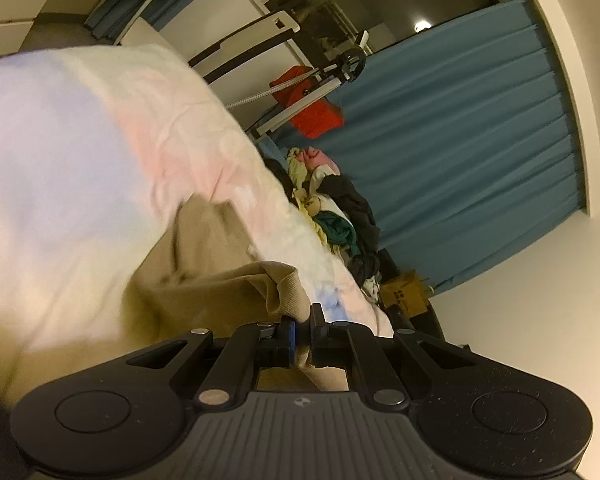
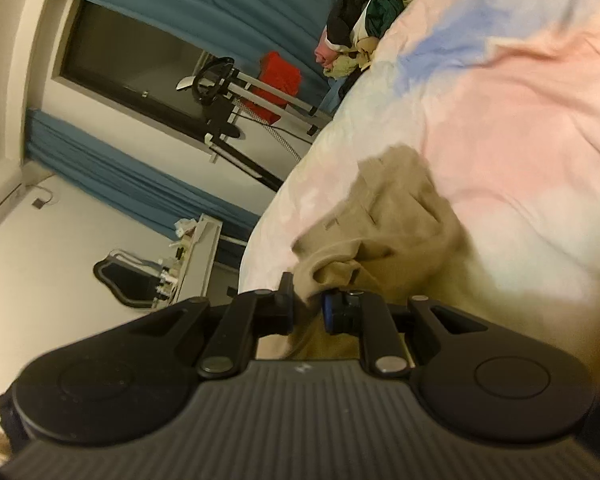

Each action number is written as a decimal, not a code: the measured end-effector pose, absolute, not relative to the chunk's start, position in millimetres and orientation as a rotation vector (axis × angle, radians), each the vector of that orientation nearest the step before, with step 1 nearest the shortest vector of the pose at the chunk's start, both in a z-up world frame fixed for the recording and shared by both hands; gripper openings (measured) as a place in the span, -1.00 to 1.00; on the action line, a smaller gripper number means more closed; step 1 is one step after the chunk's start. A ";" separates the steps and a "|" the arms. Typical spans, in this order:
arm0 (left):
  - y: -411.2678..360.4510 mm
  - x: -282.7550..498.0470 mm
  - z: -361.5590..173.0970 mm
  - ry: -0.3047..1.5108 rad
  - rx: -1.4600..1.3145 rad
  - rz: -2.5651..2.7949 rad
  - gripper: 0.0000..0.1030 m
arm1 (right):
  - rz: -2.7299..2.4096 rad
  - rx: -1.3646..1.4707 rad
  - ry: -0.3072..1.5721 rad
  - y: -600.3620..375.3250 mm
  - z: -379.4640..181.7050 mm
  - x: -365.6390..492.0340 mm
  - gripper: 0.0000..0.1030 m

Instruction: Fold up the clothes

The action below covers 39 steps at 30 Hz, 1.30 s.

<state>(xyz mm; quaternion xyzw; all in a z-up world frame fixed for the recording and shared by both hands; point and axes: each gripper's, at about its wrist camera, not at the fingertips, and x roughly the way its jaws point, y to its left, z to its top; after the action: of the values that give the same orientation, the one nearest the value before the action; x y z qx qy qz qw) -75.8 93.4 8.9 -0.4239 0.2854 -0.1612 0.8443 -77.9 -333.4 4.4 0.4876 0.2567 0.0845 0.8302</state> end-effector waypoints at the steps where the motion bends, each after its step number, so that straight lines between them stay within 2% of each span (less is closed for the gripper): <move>1: 90.5 -59.1 13.1 0.605 -0.894 -0.336 -0.88 | 0.167 1.031 0.552 -333.3 10.3 -60.2 -0.67; 6: 74.2 31.3 15.7 0.631 -0.840 -0.268 -0.87 | 0.112 1.027 0.612 -334.1 13.0 34.2 -0.66; 11: 64.6 101.2 -11.1 0.656 -0.761 -0.224 -0.87 | 0.127 0.976 0.642 -335.2 -19.2 89.3 -0.66; 22: 51.4 153.3 -54.7 0.607 -0.613 -0.263 -0.85 | 0.183 0.974 0.649 -342.4 -68.9 134.7 -0.63; 24: 51.0 155.4 -58.3 0.620 -0.595 -0.255 -0.79 | 0.205 0.962 0.667 -341.1 -73.3 140.5 -0.49; 25: 51.0 156.2 -59.8 0.627 -0.595 -0.251 -0.59 | 0.223 0.953 0.675 -339.9 -74.2 141.8 -0.18; 26: 51.7 156.4 -60.4 0.635 -0.596 -0.250 -0.41 | 0.244 0.947 0.670 -337.9 -72.7 140.3 0.31; 27: 52.4 155.5 -59.6 0.640 -0.593 -0.249 0.03 | 0.266 0.941 0.658 -335.6 -70.3 137.6 0.53; 28: 52.4 150.4 -56.1 0.624 -0.570 -0.240 0.36 | 0.286 0.929 0.641 -332.9 -65.8 133.5 0.73; 30: 52.1 139.5 -48.7 0.591 -0.523 -0.222 0.55 | 0.293 0.847 0.615 -324.1 -50.5 121.0 0.71; 36: 31.0 101.9 -38.5 0.585 -0.335 -0.279 0.60 | 0.248 0.509 0.559 -295.5 -23.6 77.6 0.71; 38: 22.7 97.9 -41.7 0.601 -0.295 -0.288 0.60 | 0.247 0.422 0.579 -286.1 -23.6 74.4 0.21; 39: 18.6 97.1 -44.1 0.612 -0.276 -0.294 0.60 | 0.248 0.397 0.588 -282.4 -24.6 76.0 0.13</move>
<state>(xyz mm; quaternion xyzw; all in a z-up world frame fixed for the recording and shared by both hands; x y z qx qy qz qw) 97.1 18.6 -44.1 -0.1347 0.2990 -0.1436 0.9337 76.0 -282.4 -24.6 0.1937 0.2871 0.1212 0.9303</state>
